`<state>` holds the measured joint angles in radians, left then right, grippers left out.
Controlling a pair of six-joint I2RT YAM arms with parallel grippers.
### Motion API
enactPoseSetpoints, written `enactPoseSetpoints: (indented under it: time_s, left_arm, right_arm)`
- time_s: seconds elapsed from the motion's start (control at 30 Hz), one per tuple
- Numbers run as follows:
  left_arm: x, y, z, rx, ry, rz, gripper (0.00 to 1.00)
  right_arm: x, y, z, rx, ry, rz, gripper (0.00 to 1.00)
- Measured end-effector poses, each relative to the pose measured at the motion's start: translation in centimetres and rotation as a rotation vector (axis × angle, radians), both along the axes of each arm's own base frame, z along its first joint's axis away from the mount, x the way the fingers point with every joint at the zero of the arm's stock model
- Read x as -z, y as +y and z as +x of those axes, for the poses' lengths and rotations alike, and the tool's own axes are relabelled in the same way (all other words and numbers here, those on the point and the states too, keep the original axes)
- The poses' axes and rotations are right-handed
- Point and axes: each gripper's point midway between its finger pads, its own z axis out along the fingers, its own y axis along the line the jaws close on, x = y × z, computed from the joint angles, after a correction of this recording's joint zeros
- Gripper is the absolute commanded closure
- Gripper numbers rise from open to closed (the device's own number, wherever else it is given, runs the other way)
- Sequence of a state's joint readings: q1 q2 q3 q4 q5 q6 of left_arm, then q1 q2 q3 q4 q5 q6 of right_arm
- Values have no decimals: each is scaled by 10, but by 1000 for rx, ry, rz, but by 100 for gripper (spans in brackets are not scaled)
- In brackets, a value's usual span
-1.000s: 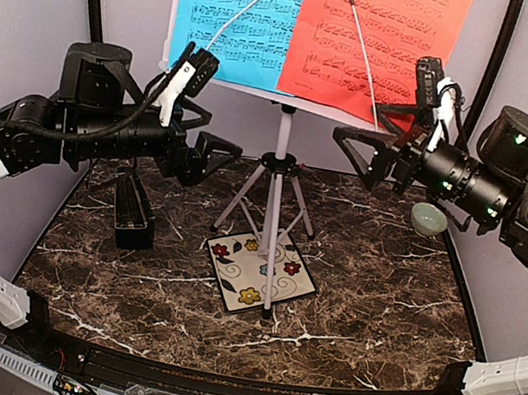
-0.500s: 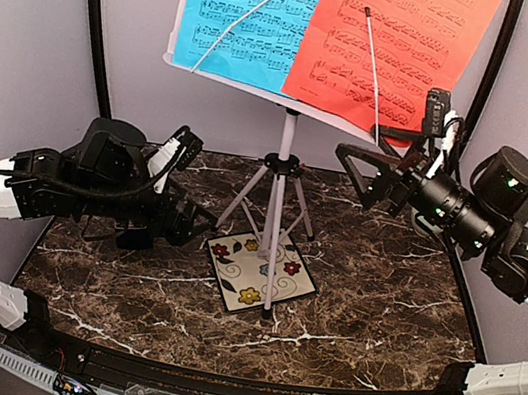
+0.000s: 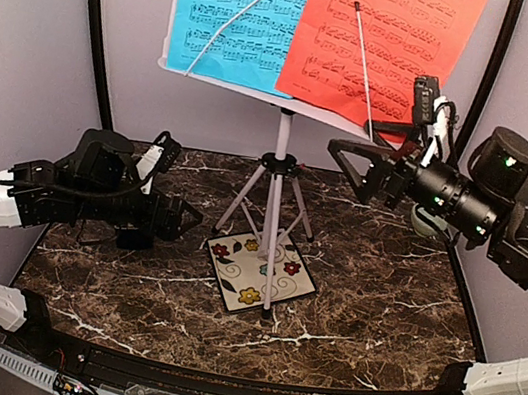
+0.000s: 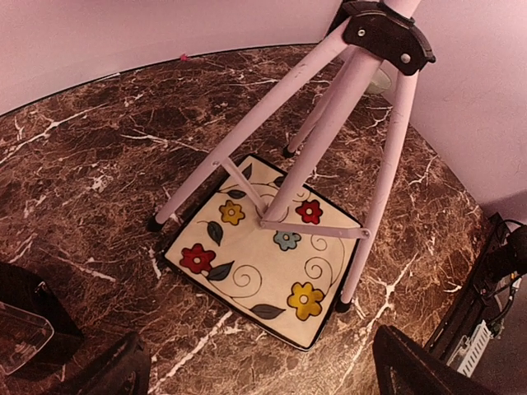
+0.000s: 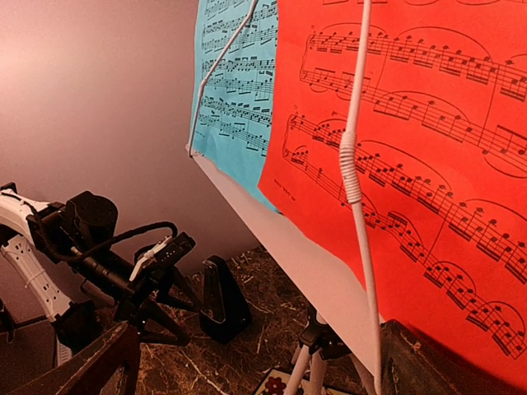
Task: Set up the instrument practice props
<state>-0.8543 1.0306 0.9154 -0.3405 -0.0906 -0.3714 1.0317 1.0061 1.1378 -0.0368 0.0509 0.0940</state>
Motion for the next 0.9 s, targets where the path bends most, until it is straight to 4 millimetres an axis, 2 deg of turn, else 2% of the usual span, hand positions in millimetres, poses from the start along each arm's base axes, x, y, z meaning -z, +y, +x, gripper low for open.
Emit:
enactPoseSetpoints:
  time_s: [0.13, 0.37, 0.5, 0.63, 0.8, 0.9]
  left_arm:
    - [-1, -4, 1, 10, -3, -12, 4]
    - [-5, -3, 3, 6, -16, -22, 4]
    - [-5, -3, 4, 8, -16, -22, 4]
    - [-6, -3, 4, 16, -18, -20, 5]
    - [-16, -12, 8, 42, -35, -29, 7]
    - [-18, -17, 10, 56, -45, -33, 7]
  right_arm:
    - [-7, 15, -2, -24, 7, -75, 0]
    - [-11, 42, -26, -116, -25, -182, 0]
    - [-10, 48, -34, -130, -32, -212, 0]
    - [-5, 36, -28, -67, -20, -235, 0]
    - [2, 8, -19, 32, -2, -251, 1]
    - [9, -1, -14, 68, 10, -272, 1]
